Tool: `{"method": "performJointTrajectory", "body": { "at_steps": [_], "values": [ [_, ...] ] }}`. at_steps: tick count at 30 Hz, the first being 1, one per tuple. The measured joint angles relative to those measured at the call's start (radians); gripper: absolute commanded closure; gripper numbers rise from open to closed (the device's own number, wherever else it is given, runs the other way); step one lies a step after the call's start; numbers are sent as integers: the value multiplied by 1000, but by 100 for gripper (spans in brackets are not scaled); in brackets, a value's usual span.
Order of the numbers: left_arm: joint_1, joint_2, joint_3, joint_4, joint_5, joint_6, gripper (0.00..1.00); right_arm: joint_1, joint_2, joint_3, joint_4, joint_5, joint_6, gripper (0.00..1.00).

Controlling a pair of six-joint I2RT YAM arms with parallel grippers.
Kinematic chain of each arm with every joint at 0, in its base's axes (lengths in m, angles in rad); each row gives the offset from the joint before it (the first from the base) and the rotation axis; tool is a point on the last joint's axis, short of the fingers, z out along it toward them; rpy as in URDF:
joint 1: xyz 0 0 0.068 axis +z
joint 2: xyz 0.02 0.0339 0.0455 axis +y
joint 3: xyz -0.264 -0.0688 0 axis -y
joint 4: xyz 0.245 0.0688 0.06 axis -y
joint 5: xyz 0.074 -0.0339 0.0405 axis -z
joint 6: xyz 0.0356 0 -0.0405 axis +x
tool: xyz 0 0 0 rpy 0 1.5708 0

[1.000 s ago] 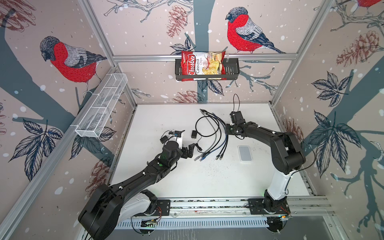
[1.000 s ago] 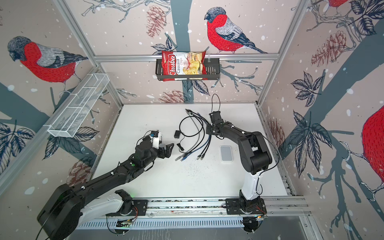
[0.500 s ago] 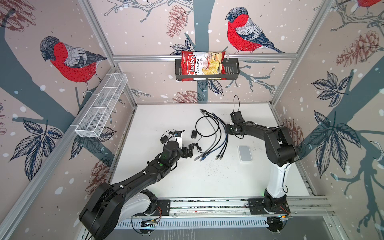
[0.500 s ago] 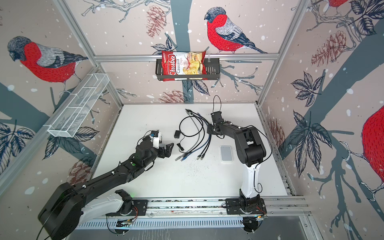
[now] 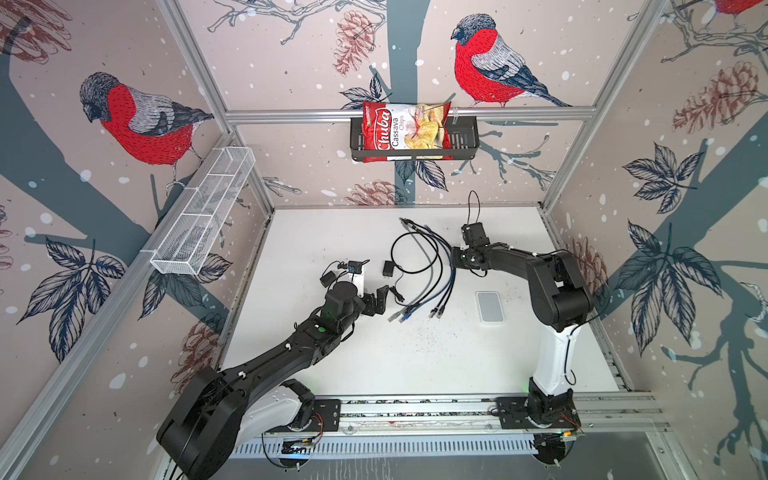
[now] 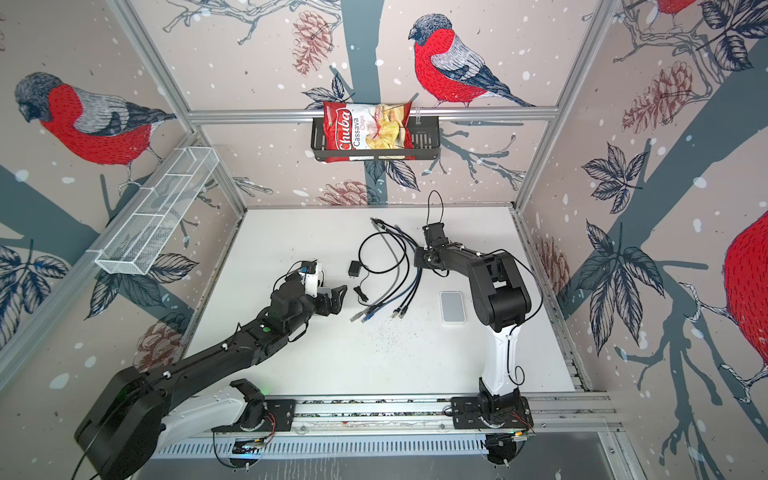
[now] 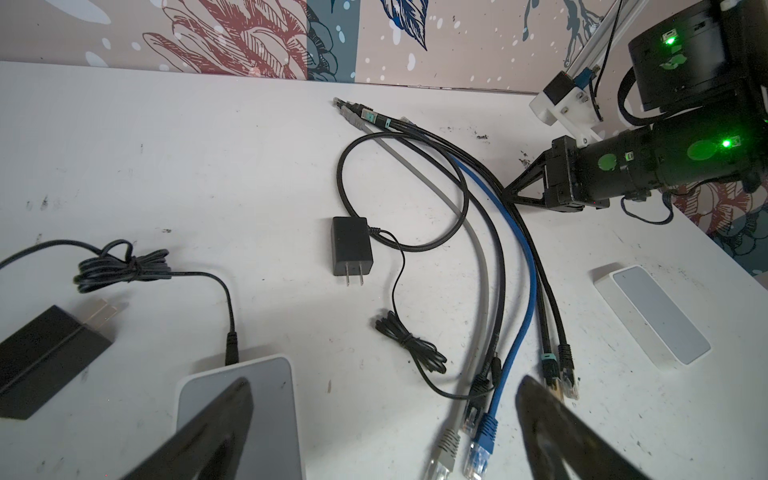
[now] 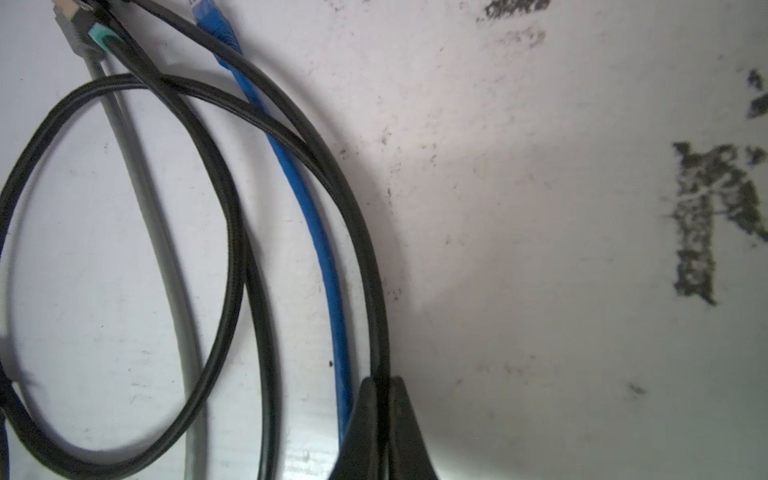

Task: Insert the plug into the switch port

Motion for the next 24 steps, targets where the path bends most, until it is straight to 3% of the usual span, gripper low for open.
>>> {"method": "performJointTrajectory", "body": {
  "at_steps": [10,17,24],
  "values": [
    [-56,-23,-44,30,-63,44,3,-42,-209,-111,36,-14,20,100],
    [-167,4,-82,160,-97,196,3,-68,-366,-212,68,-26,85,100],
    [-298,172,-49,297,-72,373,4,-74,-423,-269,63,-26,137,100]
  ]
}}
